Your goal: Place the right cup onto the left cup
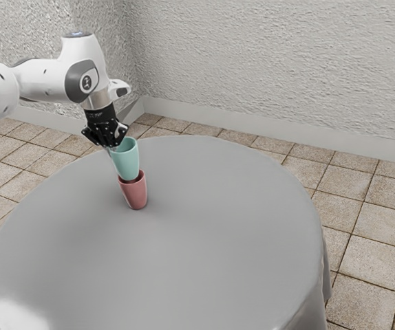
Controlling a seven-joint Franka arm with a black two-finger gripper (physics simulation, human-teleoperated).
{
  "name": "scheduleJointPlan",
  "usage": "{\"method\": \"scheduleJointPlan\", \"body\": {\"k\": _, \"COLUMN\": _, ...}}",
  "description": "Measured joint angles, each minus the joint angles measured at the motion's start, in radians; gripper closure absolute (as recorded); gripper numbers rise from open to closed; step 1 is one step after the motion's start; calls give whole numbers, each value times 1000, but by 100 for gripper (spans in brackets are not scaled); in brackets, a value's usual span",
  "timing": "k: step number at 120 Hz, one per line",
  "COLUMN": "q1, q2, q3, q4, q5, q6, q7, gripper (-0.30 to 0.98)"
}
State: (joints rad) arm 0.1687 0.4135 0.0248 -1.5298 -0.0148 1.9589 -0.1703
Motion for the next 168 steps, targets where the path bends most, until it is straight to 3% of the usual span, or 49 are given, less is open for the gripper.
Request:
{"method": "scheduleJointPlan", "body": {"k": 84, "q1": 0, "q2": 35, "q3": -8, "q4": -5, "q5": -5, "q6": 13, "q7": -2, "gripper": 78}}
{"method": "scheduleJointPlan", "body": {"k": 124, "q1": 3, "q2": 15, "q3": -7, "q4": -8, "q5": -27, "q6": 14, "q7": 4, "gripper": 22}}
{"method": "scheduleJointPlan", "body": {"k": 168, "q1": -6, "q2": -174, "q3": -37, "q4": -9, "q5": -21, "q6": -106, "q7": 10, "gripper": 4}}
